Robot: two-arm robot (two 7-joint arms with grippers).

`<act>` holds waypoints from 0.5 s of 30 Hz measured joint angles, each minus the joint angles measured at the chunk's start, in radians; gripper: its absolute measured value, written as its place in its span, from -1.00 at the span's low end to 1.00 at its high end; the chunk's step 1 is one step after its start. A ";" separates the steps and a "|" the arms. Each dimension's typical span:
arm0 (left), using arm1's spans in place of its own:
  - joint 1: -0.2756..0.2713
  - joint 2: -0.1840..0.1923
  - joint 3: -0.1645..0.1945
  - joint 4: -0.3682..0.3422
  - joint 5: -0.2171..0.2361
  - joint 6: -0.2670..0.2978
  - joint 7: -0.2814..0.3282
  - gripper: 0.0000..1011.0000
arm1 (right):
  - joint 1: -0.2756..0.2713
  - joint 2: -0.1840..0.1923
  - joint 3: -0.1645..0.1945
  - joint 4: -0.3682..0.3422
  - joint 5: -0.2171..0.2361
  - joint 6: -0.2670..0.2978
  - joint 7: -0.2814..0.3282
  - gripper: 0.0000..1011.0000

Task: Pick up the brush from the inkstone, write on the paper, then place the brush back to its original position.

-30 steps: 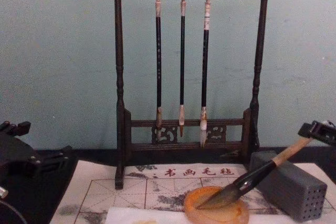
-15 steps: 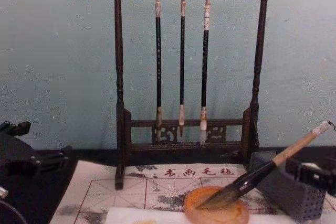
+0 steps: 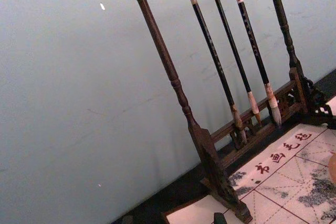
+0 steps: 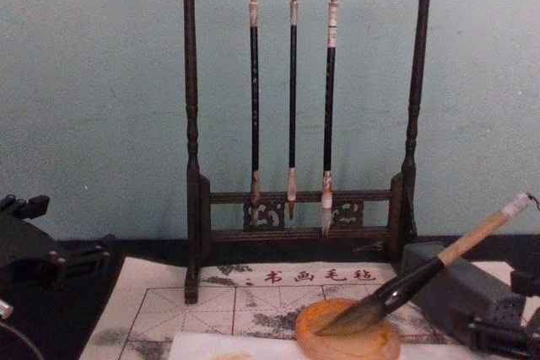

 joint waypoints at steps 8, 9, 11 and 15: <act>0.000 0.000 0.000 0.000 0.000 0.000 0.000 0.98 | 0.002 0.001 -0.001 0.001 -0.014 0.001 0.003 0.98; 0.000 0.000 0.000 0.000 0.000 0.000 0.000 0.98 | 0.002 0.001 -0.001 0.001 -0.013 0.001 0.003 0.98; 0.000 0.000 0.000 0.000 0.000 0.000 0.000 0.98 | 0.002 0.001 0.000 0.001 -0.011 0.002 0.002 0.98; 0.000 0.000 0.000 0.000 0.000 0.000 0.000 0.98 | 0.001 0.000 0.000 0.001 -0.008 0.002 0.002 0.98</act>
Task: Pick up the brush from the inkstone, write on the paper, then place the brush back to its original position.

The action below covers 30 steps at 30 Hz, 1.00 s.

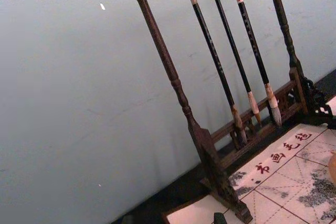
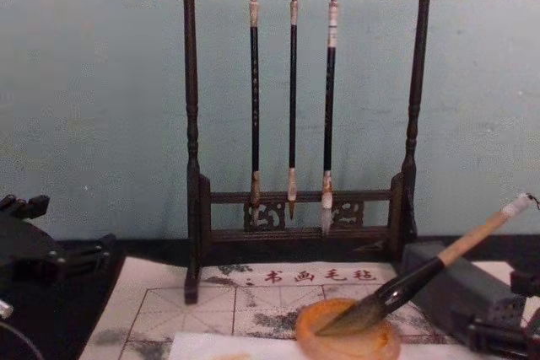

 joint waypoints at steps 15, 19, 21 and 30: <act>0.000 0.000 0.000 0.000 0.000 0.000 0.000 0.98 | -0.001 -0.001 0.002 -0.001 0.006 0.001 -0.001 0.98; 0.000 0.000 0.000 0.000 0.000 0.000 0.000 0.98 | -0.001 -0.001 0.002 -0.001 0.007 0.001 -0.002 0.98; 0.000 0.000 0.000 0.000 0.000 0.000 0.000 0.98 | -0.001 -0.001 0.002 -0.001 0.007 0.001 -0.002 0.98; 0.000 0.000 0.000 0.000 0.000 0.000 0.000 0.98 | -0.001 -0.001 0.002 -0.001 0.008 0.001 -0.002 0.98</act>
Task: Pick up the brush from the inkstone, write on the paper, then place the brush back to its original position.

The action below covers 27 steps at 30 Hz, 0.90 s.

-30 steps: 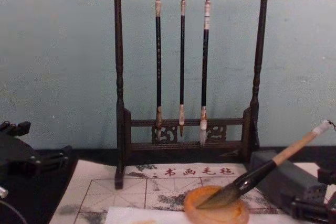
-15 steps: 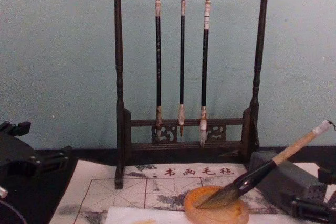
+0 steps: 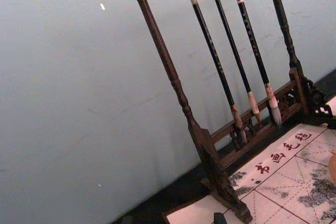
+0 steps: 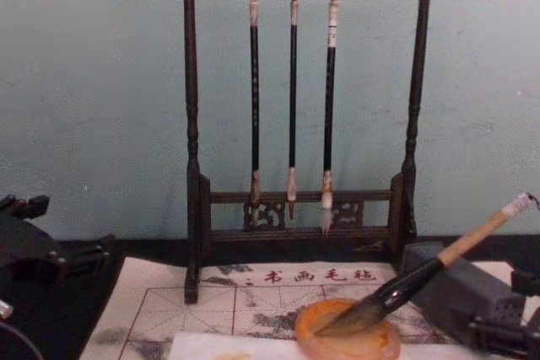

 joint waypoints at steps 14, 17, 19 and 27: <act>0.000 0.000 0.000 0.000 0.000 0.000 0.000 0.98 | 0.000 0.000 0.000 0.000 0.001 0.000 0.000 0.98; 0.000 0.000 0.000 0.000 0.000 0.000 0.000 0.98 | 0.000 0.000 0.000 0.000 0.001 0.000 0.000 0.98; 0.000 0.000 0.000 0.000 0.000 0.000 0.000 0.98 | 0.000 0.000 0.000 0.000 0.001 0.000 0.000 0.98; 0.000 0.000 0.000 0.000 0.000 0.000 0.000 0.98 | 0.000 0.000 0.000 0.000 0.001 0.000 0.000 0.98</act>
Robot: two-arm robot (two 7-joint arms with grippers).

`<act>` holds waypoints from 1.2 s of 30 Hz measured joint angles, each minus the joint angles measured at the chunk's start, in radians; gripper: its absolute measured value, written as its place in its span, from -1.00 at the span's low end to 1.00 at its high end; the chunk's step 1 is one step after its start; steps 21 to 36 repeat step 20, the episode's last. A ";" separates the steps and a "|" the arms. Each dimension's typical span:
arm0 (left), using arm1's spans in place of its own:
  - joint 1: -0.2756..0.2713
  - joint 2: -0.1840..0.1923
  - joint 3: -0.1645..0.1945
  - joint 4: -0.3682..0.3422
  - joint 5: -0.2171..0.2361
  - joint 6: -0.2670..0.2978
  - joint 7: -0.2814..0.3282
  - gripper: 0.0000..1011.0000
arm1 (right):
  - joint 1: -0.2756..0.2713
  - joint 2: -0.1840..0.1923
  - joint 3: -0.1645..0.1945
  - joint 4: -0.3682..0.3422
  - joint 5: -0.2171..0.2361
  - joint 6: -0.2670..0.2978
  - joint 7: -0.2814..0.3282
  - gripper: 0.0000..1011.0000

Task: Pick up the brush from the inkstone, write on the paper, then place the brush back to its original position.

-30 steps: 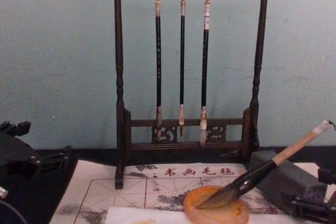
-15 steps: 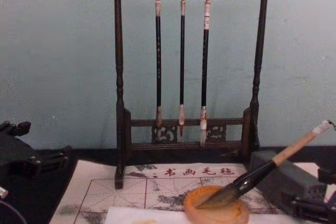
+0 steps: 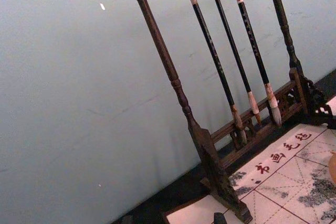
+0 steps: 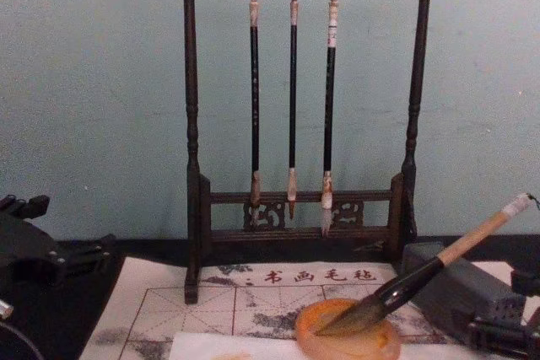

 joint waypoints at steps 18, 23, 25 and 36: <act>0.000 0.000 0.000 0.000 0.000 0.000 0.000 0.98 | 0.000 0.000 0.000 0.000 0.000 0.000 0.000 0.98; 0.000 0.000 0.000 0.000 0.000 0.000 0.000 0.98 | 0.000 0.000 0.000 0.000 0.000 0.000 0.000 0.98; 0.000 0.000 0.000 0.000 0.000 0.000 0.000 0.98 | 0.000 0.000 0.000 0.000 0.000 0.000 0.000 0.98; 0.000 0.000 0.000 0.000 0.000 0.000 0.000 0.98 | 0.000 0.000 0.000 0.000 0.000 0.000 0.000 0.98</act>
